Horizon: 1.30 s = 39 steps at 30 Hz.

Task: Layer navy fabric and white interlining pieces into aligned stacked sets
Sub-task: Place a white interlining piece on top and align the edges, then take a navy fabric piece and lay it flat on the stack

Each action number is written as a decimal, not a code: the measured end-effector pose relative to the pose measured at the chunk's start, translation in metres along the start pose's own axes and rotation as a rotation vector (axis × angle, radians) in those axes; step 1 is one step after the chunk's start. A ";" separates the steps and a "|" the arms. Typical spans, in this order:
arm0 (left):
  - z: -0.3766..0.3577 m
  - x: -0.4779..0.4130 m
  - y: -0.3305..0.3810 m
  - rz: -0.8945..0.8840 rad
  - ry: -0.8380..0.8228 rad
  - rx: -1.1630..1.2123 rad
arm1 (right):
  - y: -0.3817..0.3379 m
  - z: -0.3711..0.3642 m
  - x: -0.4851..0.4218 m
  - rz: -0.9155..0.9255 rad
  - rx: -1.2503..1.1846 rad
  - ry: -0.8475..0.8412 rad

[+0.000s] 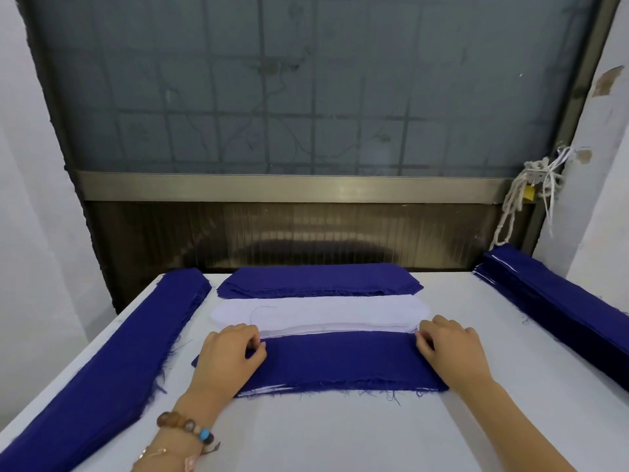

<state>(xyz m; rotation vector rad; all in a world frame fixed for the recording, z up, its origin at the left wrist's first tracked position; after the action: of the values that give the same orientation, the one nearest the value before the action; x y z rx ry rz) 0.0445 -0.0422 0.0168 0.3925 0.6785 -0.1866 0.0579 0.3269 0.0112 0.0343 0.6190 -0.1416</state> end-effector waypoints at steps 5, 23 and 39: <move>-0.018 -0.033 0.009 0.021 -0.084 -0.184 | -0.016 -0.008 -0.022 -0.128 0.015 0.018; -0.092 -0.069 0.033 0.082 0.019 -0.169 | -0.095 -0.075 -0.074 0.008 -0.250 -0.004; -0.103 -0.071 0.042 0.021 -0.014 -0.102 | -0.095 -0.066 -0.069 -0.008 -0.243 -0.004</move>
<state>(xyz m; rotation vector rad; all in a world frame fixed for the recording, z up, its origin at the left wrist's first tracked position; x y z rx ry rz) -0.0564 0.0412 0.0017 0.3005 0.6670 -0.1347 -0.0494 0.2465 -0.0018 -0.2029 0.6291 -0.0735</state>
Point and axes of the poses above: each hand's wrist, its own x-axis away from the middle knuckle, its own z-axis out of the back of the hand, y = z × x, the point moved 9 cm from there along -x, towards the middle knuckle, and after that the axes turned 14 degrees about y, right-handed, at the moved point
